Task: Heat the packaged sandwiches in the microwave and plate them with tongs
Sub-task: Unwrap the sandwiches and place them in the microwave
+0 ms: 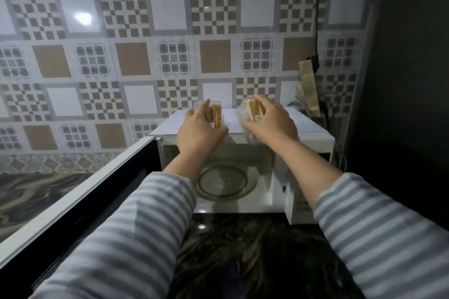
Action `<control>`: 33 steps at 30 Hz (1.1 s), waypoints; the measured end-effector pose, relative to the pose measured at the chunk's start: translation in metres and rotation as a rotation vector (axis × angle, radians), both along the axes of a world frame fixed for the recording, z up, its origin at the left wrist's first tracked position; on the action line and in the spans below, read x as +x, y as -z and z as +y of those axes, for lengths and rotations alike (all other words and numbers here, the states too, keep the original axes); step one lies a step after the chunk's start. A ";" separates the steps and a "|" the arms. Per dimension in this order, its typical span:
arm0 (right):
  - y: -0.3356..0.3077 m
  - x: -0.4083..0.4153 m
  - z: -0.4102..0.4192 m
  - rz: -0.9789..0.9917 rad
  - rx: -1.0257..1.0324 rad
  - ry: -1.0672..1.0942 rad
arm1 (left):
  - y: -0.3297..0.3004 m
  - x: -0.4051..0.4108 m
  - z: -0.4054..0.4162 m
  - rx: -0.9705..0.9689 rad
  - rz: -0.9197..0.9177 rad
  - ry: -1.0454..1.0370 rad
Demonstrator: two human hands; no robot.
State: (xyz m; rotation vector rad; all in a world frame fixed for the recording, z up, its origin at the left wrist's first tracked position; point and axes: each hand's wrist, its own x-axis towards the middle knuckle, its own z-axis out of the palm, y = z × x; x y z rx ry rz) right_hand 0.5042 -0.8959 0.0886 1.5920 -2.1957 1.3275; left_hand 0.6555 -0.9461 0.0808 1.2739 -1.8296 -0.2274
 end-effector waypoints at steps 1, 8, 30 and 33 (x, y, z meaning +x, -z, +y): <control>0.003 0.005 0.011 0.004 -0.005 0.005 | 0.002 0.006 0.010 -0.010 -0.001 0.006; 0.040 0.039 0.083 0.015 -0.033 -0.002 | 0.038 0.040 0.079 -0.029 0.040 0.018; 0.262 0.049 0.168 -0.090 0.128 0.050 | 0.258 0.055 0.154 0.194 0.118 0.131; 0.271 0.043 0.170 -0.091 0.136 0.036 | 0.268 0.054 0.155 0.199 0.104 0.153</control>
